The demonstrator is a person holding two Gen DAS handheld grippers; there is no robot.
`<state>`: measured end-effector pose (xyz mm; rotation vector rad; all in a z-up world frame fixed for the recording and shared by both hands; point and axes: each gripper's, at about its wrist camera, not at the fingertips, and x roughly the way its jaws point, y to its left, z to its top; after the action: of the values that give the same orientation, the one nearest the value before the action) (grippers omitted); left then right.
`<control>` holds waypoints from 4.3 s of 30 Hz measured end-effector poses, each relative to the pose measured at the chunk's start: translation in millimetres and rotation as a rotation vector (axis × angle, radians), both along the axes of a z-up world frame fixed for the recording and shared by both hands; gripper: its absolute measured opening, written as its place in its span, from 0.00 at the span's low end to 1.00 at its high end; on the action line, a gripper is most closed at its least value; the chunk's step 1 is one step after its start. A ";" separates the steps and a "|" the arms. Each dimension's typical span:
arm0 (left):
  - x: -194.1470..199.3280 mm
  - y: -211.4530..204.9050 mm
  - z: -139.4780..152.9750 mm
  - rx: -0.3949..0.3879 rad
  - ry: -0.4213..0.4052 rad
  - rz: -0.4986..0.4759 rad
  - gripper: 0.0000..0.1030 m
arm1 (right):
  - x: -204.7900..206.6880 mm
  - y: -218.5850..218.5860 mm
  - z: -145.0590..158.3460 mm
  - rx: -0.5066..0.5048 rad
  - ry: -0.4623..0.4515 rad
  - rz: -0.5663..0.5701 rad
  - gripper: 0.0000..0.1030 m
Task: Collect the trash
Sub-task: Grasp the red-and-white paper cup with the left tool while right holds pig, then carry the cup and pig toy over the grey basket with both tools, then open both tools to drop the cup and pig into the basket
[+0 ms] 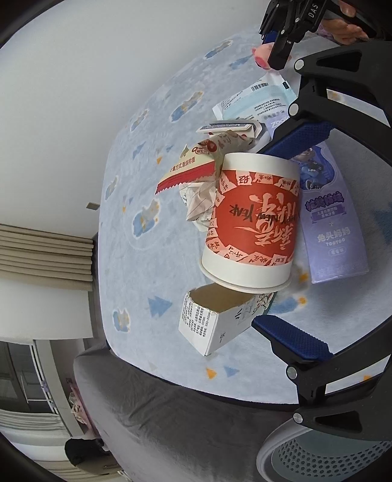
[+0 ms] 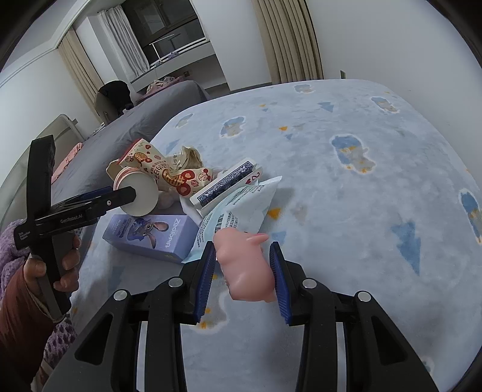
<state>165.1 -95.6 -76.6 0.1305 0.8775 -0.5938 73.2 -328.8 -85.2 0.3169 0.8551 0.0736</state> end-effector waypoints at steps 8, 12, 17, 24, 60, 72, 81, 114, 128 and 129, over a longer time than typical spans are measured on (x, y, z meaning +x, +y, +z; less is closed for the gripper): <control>4.6 -6.3 -5.1 -0.002 0.013 -0.017 0.94 | -0.2 -0.6 -0.8 0.003 0.002 0.000 0.35; 2.5 -10.0 -5.0 -0.006 0.018 -0.031 0.94 | -0.4 -0.4 -0.8 0.003 0.001 -0.001 0.35; -2.8 -14.4 -3.4 -0.015 0.017 -0.047 0.94 | -0.6 -0.5 -0.6 0.002 0.001 0.000 0.35; -3.8 -20.3 -4.2 -0.040 0.029 -0.041 0.94 | -1.0 -0.6 -0.4 0.003 0.000 -0.001 0.35; -101.0 31.3 46.6 0.009 -0.121 0.176 0.75 | -21.5 33.3 20.2 -0.059 -0.059 0.060 0.35; -129.6 86.9 40.8 0.053 -0.143 0.330 0.75 | -16.8 105.2 26.5 -0.070 -0.067 0.177 0.35; -128.4 148.5 30.3 0.065 -0.127 0.472 0.75 | 2.8 182.9 23.0 -0.067 -0.067 0.320 0.35; -55.8 294.1 -12.1 0.164 -0.052 0.772 0.76 | 97.8 367.7 6.6 -0.078 -0.055 0.605 0.35; -56.2 297.7 -14.7 0.187 -0.039 0.810 0.86 | 96.3 362.8 6.8 -0.097 -0.073 0.583 0.56; -56.6 297.4 -14.4 0.188 -0.042 0.812 0.87 | 96.2 362.7 6.8 -0.097 -0.073 0.583 0.56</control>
<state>108.5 201.9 -91.0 -0.0491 0.8589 0.2484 169.5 33.9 -78.4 -0.0344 0.8529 0.5798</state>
